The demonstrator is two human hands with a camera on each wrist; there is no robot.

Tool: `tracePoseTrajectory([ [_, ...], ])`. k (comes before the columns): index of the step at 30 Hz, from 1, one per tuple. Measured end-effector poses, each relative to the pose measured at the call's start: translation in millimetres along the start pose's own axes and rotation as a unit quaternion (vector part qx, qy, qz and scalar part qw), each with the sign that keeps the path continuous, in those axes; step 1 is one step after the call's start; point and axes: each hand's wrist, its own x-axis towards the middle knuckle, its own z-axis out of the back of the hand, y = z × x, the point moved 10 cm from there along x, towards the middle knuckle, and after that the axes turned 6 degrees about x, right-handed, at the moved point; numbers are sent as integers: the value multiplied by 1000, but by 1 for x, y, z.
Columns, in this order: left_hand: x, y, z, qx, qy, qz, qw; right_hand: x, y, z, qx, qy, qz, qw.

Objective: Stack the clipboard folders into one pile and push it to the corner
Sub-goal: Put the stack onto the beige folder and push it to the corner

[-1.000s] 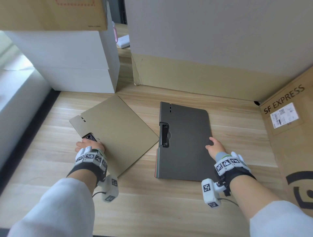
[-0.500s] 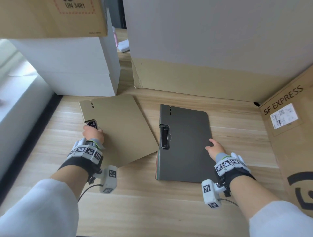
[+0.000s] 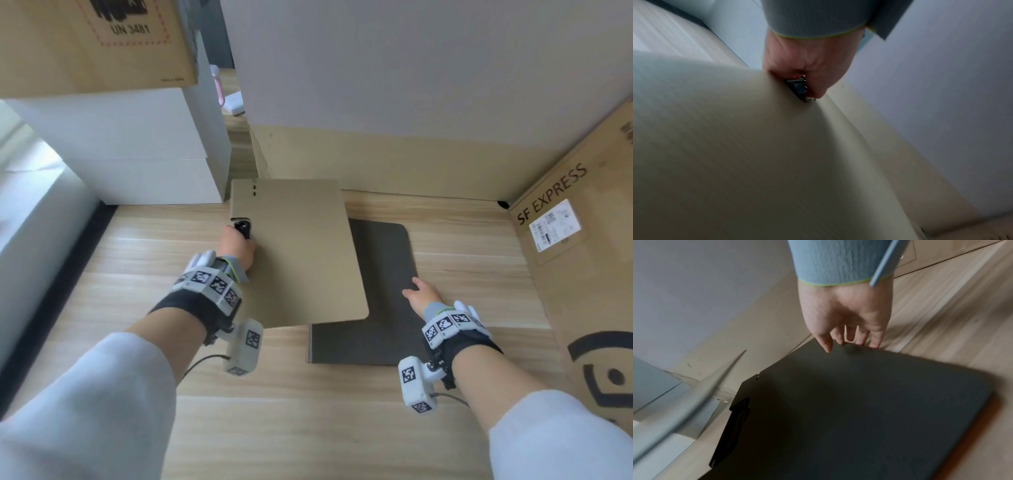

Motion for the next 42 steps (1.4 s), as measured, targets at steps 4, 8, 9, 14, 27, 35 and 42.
tracePoseTrajectory([
  [4,-25,-33,-59,11,44,-45,998,-3,0,-1,17,16,-6,1000],
  [8,-48,-56,-103,39,68,-50,996,-4,-3,2,19,39,-8,999],
  [9,-52,-60,-110,44,65,-58,995,-5,-4,3,17,41,-8,999],
  [14,-61,-57,-134,61,73,-45,994,-7,-5,4,27,38,4,999],
  [27,-69,-52,-155,18,104,7,994,-2,-4,8,21,34,0,999],
  [35,-65,-43,-155,20,145,68,987,2,-6,15,71,12,-50,996],
  [42,-60,-43,-154,19,152,57,987,7,-11,11,172,0,-114,978],
])
